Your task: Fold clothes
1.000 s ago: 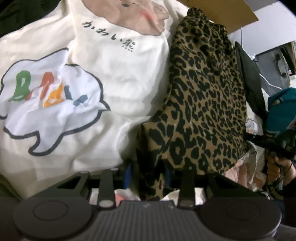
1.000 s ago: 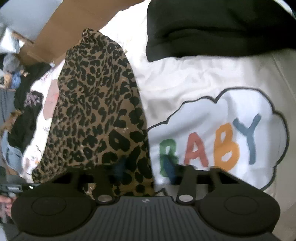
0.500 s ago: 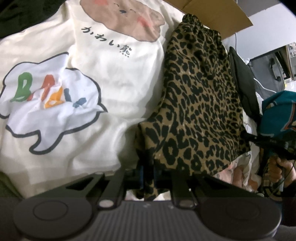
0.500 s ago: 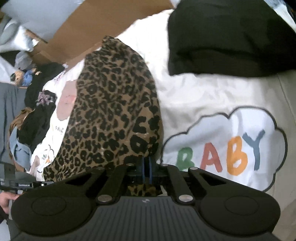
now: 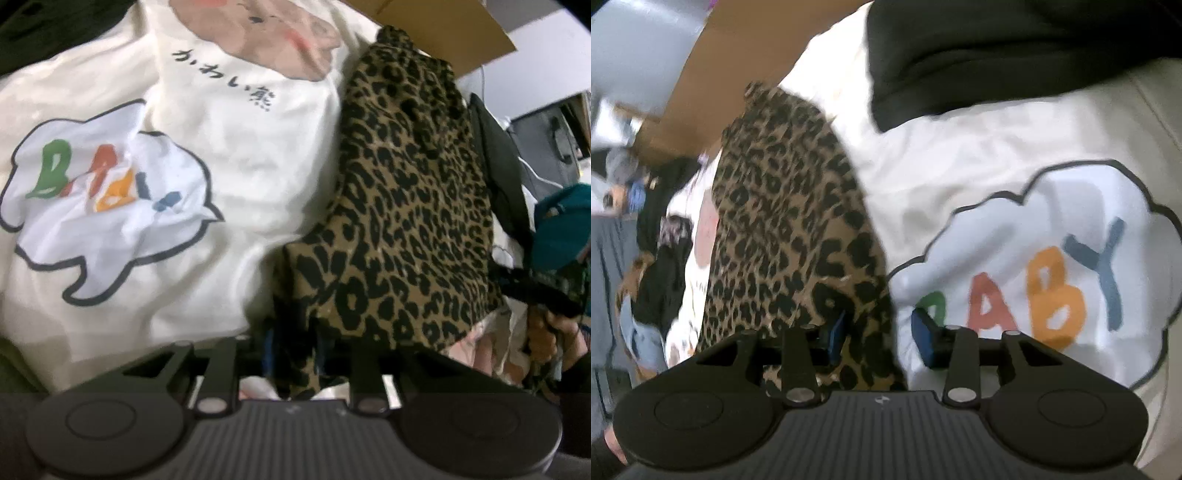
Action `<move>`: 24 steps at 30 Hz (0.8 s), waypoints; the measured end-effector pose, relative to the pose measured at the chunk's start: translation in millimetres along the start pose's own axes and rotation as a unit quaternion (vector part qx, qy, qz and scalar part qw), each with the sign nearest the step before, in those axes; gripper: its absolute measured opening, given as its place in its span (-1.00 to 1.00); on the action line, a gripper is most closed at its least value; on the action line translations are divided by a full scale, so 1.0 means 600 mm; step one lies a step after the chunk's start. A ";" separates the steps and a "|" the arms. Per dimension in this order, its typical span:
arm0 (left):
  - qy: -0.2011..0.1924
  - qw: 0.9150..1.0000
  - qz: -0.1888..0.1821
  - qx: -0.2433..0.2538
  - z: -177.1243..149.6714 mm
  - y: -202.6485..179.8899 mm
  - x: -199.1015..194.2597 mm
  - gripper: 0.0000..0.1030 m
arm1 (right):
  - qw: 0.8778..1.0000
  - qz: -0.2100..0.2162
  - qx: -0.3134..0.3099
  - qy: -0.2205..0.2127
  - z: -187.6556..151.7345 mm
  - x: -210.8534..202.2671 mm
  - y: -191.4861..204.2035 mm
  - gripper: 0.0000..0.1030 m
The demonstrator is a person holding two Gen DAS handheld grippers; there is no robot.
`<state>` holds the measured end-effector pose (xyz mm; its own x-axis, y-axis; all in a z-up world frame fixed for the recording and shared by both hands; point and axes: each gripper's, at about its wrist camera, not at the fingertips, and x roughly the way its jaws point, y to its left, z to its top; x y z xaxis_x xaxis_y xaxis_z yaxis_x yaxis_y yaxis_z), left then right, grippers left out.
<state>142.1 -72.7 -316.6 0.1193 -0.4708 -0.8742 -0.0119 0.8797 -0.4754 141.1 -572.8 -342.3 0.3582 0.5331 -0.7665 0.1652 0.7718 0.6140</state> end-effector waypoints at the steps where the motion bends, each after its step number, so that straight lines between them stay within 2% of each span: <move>1: -0.001 1.000 0.000 -0.003 0.001 0.001 0.000 -0.54 | 1.000 0.016 -0.001 0.012 -0.001 0.001 0.001 -0.14; 3: -0.002 1.000 0.001 -0.006 0.001 0.002 0.001 -0.48 | 0.999 0.042 -0.004 0.026 -0.008 0.001 0.001 -0.15; 5: -0.001 1.000 0.000 -0.013 0.001 0.005 0.003 -0.42 | 0.999 0.040 0.002 0.027 -0.013 0.002 -0.003 -0.15; 7: 0.002 1.000 -0.002 -0.022 0.005 0.009 0.006 -0.40 | 0.999 0.035 0.016 0.024 -0.015 0.004 -0.009 -0.25; 11: 0.004 1.000 -0.004 -0.026 0.005 0.010 0.009 -0.36 | 0.998 0.044 0.038 0.017 -0.014 0.004 -0.020 -0.25; 13: 0.003 1.000 -0.007 -0.025 0.004 0.010 0.007 -0.41 | 0.998 0.044 0.038 0.015 -0.014 0.007 -0.017 -0.25; 14: 0.001 1.000 -0.014 -0.028 0.003 0.011 0.005 -0.53 | 0.998 0.042 0.035 0.014 -0.014 0.007 -0.016 -0.26; 15: -0.001 0.999 -0.022 -0.031 0.003 0.013 0.002 -0.74 | 0.998 0.042 0.033 0.012 -0.014 0.005 -0.015 -0.32; 17: -0.018 0.998 -0.054 -0.028 -0.001 0.014 -0.011 -0.79 | 0.999 0.043 0.031 0.008 -0.015 -0.001 -0.014 -0.64; 19: -0.037 0.995 -0.085 -0.028 -0.004 0.016 -0.025 -0.79 | 0.998 0.052 0.028 0.001 -0.016 -0.010 -0.015 -0.71; 22: -0.032 0.996 -0.083 -0.031 -0.005 0.015 -0.023 -0.66 | 0.998 0.056 0.035 -0.002 -0.018 -0.015 -0.023 -0.73; 23: -0.023 0.996 -0.077 -0.028 -0.005 0.013 -0.019 -0.55 | 0.998 0.055 0.039 -0.001 -0.019 -0.015 -0.027 -0.72; 24: -0.014 0.997 -0.070 -0.025 -0.004 0.010 -0.014 -0.34 | 0.998 0.054 0.043 -0.001 -0.019 -0.014 -0.030 -0.70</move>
<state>138.4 -63.4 -312.3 0.1504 -0.5867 -0.7957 -0.0422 0.8003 -0.5981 124.5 -587.2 -349.0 0.3798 0.6113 -0.6943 0.2038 0.6769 0.7073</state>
